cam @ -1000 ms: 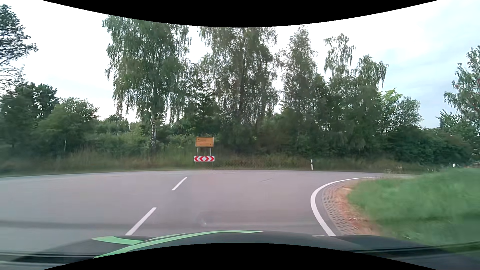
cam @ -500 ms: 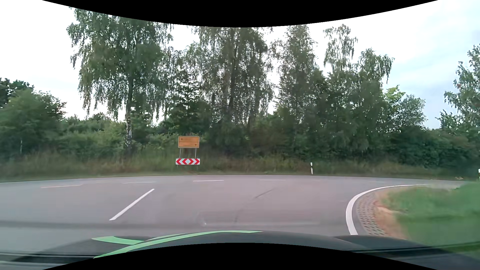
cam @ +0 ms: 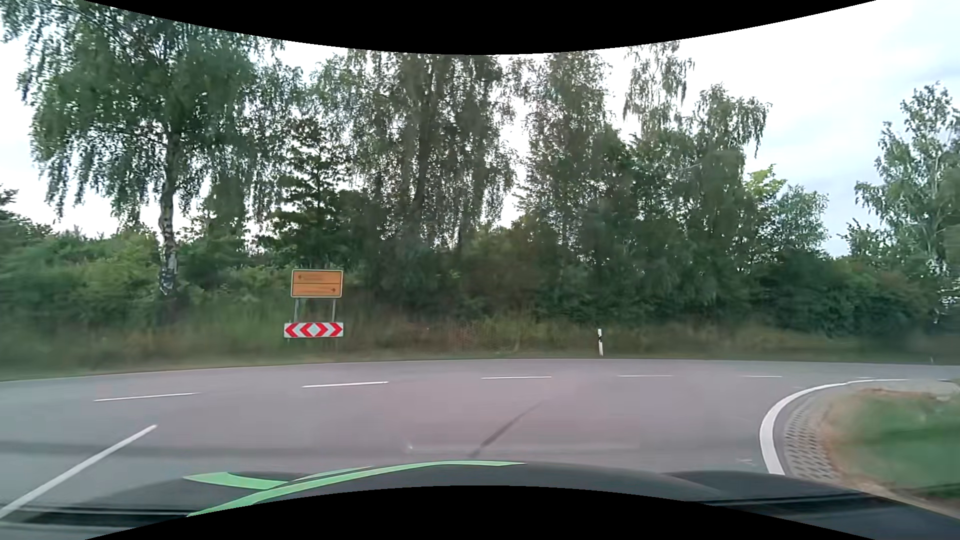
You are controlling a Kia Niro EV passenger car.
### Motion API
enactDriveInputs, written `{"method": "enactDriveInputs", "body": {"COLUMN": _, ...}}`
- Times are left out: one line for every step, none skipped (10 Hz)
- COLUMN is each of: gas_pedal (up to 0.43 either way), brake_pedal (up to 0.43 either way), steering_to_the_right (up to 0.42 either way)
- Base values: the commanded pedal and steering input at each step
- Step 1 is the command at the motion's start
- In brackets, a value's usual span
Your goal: Follow the waypoints while adhering to traffic rules and regulations
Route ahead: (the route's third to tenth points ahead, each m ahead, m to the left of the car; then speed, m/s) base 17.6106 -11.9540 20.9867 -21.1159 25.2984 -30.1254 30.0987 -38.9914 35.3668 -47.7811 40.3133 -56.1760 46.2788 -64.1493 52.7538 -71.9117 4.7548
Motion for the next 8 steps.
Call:
{"method": "enactDriveInputs", "body": {"gas_pedal": 0.0, "brake_pedal": 0.171, "steering_to_the_right": 0.19}}
{"method": "enactDriveInputs", "body": {"gas_pedal": 0.0, "brake_pedal": 0.085, "steering_to_the_right": 0.2}}
{"method": "enactDriveInputs", "body": {"gas_pedal": 0.0, "brake_pedal": 0.0, "steering_to_the_right": 0.207}}
{"method": "enactDriveInputs", "body": {"gas_pedal": 0.0, "brake_pedal": 0.0, "steering_to_the_right": 0.213}}
{"method": "enactDriveInputs", "body": {"gas_pedal": 0.0, "brake_pedal": 0.0, "steering_to_the_right": 0.221}}
{"method": "enactDriveInputs", "body": {"gas_pedal": 0.0, "brake_pedal": 0.0, "steering_to_the_right": 0.23}}
{"method": "enactDriveInputs", "body": {"gas_pedal": 0.0, "brake_pedal": 0.0, "steering_to_the_right": 0.241}}
{"method": "enactDriveInputs", "body": {"gas_pedal": 0.098, "brake_pedal": 0.0, "steering_to_the_right": 0.255}}
